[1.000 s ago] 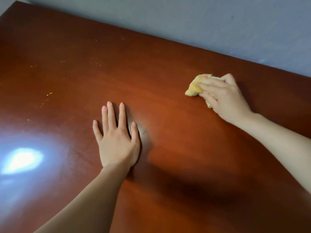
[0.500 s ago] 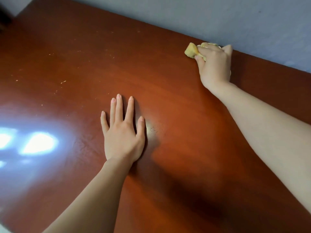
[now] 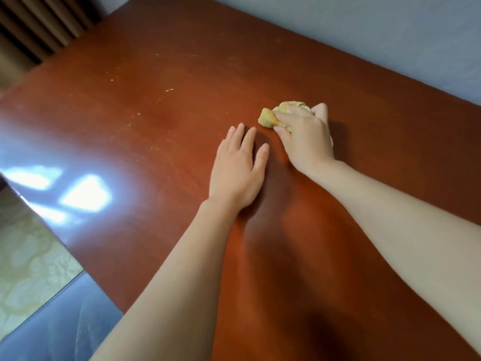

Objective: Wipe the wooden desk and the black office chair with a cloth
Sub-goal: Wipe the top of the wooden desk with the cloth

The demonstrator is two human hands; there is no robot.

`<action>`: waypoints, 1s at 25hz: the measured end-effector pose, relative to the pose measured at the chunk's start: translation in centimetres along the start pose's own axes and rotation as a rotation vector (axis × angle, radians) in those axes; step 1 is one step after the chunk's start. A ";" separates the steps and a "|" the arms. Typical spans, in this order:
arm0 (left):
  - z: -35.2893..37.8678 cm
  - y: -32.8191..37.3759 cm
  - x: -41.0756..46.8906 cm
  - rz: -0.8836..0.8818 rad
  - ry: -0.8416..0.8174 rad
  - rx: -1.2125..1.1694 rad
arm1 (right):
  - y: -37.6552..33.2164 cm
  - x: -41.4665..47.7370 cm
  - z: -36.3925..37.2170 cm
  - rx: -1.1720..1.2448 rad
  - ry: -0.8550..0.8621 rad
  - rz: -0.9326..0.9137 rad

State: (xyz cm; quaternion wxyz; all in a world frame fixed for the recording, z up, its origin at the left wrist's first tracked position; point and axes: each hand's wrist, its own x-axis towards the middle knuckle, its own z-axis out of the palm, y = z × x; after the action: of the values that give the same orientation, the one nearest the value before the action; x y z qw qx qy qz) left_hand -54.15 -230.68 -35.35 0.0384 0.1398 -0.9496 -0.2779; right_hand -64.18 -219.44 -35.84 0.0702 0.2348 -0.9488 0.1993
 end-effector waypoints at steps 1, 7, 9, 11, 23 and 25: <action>-0.5 -0.1 -0.6 0.007 0.004 -0.020 | -1.0 -0.6 0.3 0.001 -0.011 -0.017; -4.2 -5.1 -8.7 -0.010 0.095 0.029 | -7.3 -5.3 1.4 0.029 -0.082 -0.072; -5.6 -7.7 -11.6 -0.048 0.124 -0.019 | -10.3 -7.7 1.7 0.067 -0.117 -0.106; -7.0 -10.3 -13.9 -0.081 0.140 -0.055 | -13.5 -10.7 1.6 0.106 -0.138 -0.131; -10.7 -15.6 -14.8 -0.724 0.299 -0.558 | -18.7 -22.4 0.3 0.221 -0.337 -0.588; -10.7 -14.8 -15.0 -0.742 0.311 -0.762 | -18.1 -21.4 -0.1 0.231 -0.390 -0.708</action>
State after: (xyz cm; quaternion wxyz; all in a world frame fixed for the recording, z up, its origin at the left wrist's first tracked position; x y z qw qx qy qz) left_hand -34.51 -243.87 -34.21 0.1254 0.4805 -0.6523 -0.5726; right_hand -36.76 -225.12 -34.39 -0.0735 0.5861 -0.7764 0.2198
